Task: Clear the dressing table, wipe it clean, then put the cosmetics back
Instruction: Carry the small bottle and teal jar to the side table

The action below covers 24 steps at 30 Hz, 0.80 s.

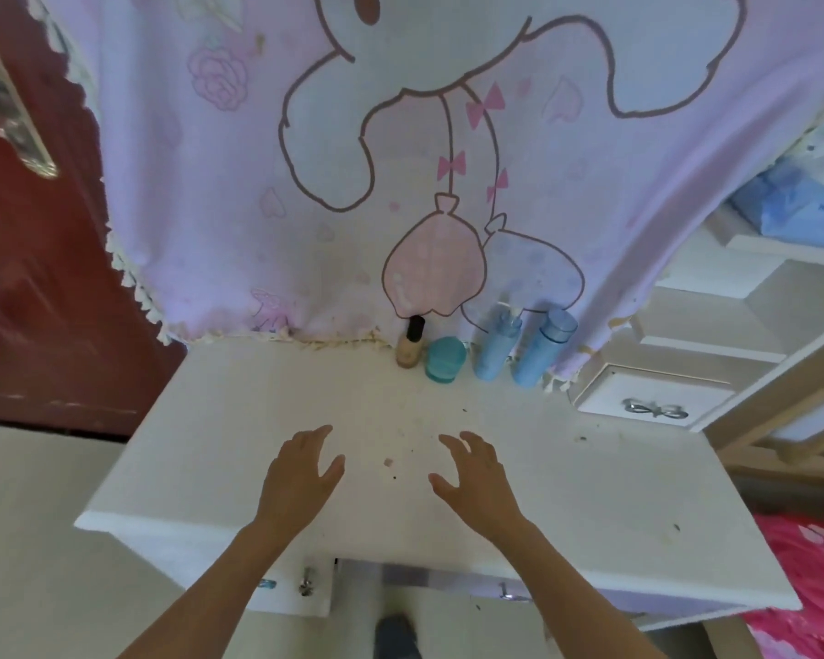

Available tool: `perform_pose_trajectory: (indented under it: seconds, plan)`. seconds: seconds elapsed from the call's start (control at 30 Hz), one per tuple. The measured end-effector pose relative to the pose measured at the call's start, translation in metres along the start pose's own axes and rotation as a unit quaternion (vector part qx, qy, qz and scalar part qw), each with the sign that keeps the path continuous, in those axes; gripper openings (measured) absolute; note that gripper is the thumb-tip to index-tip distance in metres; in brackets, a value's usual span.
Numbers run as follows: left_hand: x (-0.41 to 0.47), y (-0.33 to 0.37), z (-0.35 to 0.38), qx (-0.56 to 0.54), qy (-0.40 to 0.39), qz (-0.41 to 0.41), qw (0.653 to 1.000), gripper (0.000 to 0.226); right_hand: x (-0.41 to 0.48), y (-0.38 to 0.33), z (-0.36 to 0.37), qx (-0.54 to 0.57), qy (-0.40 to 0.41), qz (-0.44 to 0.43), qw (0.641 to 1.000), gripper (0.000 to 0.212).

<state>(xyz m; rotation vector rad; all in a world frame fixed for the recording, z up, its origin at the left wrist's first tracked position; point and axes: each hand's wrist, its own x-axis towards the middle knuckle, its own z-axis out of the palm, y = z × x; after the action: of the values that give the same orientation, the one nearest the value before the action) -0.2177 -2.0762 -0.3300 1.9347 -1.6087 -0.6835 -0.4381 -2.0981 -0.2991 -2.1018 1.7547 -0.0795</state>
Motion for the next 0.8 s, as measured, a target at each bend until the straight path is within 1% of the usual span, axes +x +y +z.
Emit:
perform_pose_trajectory:
  seconds: [0.1, 0.23, 0.33, 0.57, 0.67, 0.77, 0.8]
  plan:
    - [0.032, 0.019, 0.010, 0.006, 0.002, -0.008, 1.000, 0.048, 0.037, 0.014, -0.012, 0.002, -0.006, -0.012, 1.000, 0.057]
    - [0.076, 0.043, 0.021, 0.017, 0.023, -0.011, 1.000, 0.047, 0.086, 0.030, -0.028, 0.015, -0.012, -0.032, 0.999, 0.057]
    - [0.097, 0.055, 0.032, 0.020, 0.027, -0.028, 0.999, 0.047, 0.112, 0.042, -0.033, 0.017, -0.026, -0.046, 0.998, 0.058]
    - [0.127, 0.070, 0.060, 0.040, -0.007, -0.052, 0.998, 0.049, 0.157, 0.056, -0.032, 0.020, -0.020, -0.051, 0.998, 0.055]
    - [0.148, 0.075, 0.066, 0.051, -0.027, -0.043, 0.997, 0.049, 0.172, 0.055, -0.031, 0.028, -0.011, -0.045, 0.999, 0.055]
    - [0.173, 0.081, 0.069, 0.044, -0.025, -0.029, 0.998, 0.048, 0.187, 0.052, -0.029, 0.027, -0.010, -0.043, 0.999, 0.054]
    - [0.181, 0.083, 0.070, 0.040, -0.022, -0.026, 0.999, 0.048, 0.192, 0.051, -0.029, 0.023, 0.003, -0.044, 0.999, 0.053]
